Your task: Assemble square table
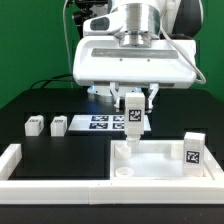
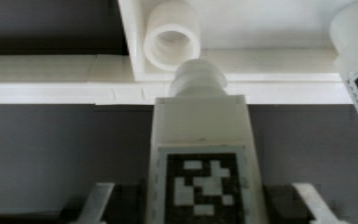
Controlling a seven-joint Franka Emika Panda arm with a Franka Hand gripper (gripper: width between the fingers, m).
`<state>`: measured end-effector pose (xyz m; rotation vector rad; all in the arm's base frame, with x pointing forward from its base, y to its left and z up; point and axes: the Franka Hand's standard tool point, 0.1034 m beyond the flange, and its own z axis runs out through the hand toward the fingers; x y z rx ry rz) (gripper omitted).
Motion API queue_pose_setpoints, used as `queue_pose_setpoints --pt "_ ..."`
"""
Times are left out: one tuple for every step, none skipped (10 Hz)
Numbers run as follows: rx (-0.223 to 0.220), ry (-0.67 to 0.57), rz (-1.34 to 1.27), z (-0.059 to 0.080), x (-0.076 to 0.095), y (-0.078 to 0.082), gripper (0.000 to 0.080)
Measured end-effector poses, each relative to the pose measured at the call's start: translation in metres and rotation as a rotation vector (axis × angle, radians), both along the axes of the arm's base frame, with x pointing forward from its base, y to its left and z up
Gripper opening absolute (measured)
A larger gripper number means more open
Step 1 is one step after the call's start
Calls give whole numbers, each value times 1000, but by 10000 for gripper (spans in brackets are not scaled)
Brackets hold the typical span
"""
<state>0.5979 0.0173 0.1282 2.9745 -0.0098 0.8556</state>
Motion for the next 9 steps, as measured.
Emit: queue_pose_setpoints --pt "-18 -1 7 -6 -2 -9 290" --pt "-29 28 8 -14 2 -25 290" --pt "-27 29 4 -19 10 -28 290" --pt "-26 34 6 -24 12 -25 290" --pt "-26 37 9 -28 15 -23 290" --pt "-26 38 14 -31 16 -20 290" --pt "-28 40 18 -34 18 -17 290" --pt "-29 40 20 -36 20 -16 290" --pt "-30 44 21 -40 20 -16 290"
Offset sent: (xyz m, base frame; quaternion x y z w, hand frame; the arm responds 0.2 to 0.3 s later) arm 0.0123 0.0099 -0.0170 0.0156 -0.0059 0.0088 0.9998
